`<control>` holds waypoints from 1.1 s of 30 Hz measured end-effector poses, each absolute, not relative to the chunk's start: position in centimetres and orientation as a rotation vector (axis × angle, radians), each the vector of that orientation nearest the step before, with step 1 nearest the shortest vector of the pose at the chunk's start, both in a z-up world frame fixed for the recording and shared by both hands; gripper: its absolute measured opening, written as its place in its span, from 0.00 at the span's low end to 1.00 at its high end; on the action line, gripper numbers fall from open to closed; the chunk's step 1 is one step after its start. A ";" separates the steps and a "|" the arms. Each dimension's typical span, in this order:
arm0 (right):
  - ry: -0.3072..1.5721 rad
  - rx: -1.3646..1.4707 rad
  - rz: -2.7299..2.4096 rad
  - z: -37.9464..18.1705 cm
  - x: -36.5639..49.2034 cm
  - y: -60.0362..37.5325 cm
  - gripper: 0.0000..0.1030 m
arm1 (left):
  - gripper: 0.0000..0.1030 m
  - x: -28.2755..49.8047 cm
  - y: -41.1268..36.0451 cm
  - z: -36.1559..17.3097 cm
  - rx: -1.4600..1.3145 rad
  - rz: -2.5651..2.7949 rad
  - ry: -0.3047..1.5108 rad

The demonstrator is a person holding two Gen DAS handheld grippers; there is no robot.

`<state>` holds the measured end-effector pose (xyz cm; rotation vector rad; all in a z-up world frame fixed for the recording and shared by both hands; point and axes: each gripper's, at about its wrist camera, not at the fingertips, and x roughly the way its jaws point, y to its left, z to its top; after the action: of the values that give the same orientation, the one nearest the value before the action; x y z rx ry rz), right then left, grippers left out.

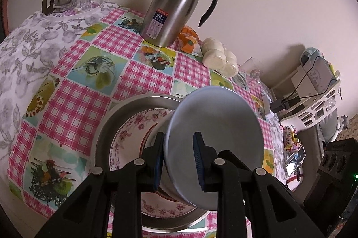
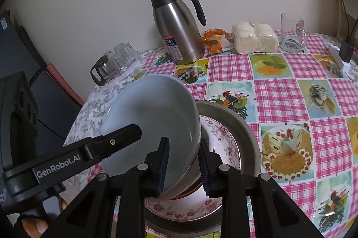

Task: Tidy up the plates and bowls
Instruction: 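Lower the white round bowl into the square bowl with both tools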

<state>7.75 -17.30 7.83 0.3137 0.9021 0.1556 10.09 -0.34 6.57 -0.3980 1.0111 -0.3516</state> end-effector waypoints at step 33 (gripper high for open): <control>0.920 0.131 0.078 8.1 7.9 -15.6 0.34 | 0.24 9.7 -0.3 6.6 -0.354 -0.308 1.007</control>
<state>7.89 -15.58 8.14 0.1307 0.9196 0.0782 9.74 -0.34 6.59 -0.3540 1.0067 -0.3084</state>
